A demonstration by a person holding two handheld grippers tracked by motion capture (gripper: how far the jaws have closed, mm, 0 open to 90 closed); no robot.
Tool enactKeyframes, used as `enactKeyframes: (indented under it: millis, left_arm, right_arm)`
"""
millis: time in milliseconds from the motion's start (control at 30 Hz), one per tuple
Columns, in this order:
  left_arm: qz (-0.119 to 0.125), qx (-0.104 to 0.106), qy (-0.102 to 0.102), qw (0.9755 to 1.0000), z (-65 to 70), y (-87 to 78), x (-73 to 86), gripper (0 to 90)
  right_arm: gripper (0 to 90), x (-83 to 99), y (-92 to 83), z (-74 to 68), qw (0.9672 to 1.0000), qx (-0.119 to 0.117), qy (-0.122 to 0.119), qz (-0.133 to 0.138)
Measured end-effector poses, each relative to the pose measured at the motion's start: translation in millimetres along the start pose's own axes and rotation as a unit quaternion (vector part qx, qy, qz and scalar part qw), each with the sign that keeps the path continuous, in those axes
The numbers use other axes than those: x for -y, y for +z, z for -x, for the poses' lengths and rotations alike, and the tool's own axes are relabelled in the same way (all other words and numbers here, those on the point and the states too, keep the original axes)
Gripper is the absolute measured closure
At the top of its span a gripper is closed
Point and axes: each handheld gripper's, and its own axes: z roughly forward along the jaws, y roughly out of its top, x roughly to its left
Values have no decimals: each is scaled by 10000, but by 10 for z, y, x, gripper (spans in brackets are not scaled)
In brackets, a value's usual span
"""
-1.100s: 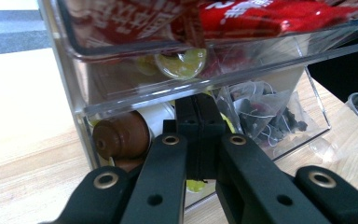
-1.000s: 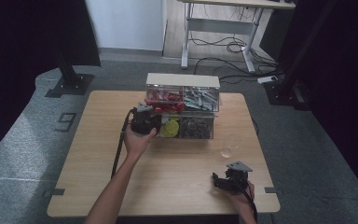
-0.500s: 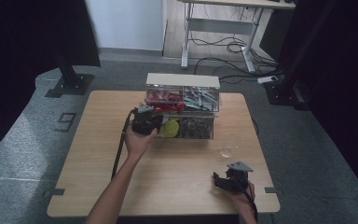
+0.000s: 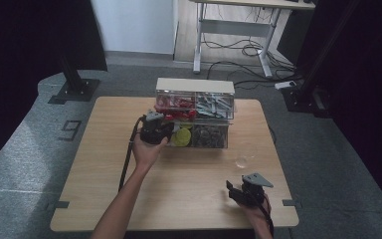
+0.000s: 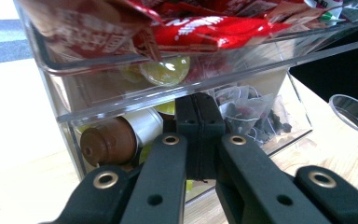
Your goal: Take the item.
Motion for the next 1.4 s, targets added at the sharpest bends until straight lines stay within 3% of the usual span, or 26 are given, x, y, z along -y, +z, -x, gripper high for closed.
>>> enactKeyframes:
  millis: [267,500,767,1400]
  left_arm:
    - [22,14,-11,10000,-41,-30,17,900]
    - [18,28,-16,10000,-67,-40,11,900]
    - [22,15,-13,10000,-74,-42,14,900]
    - [24,80,-94,9999,-85,9,32,900]
  right_arm:
    - [345,-131,-45,-50,9998,-44,-42,206]
    - [364,-348,-61,-138,9989,-167,-70,438]
    - [372,-543,-44,-236,9981,-272,-172,526]
    - [431,-850,20,-199,9960,-413,45,792]
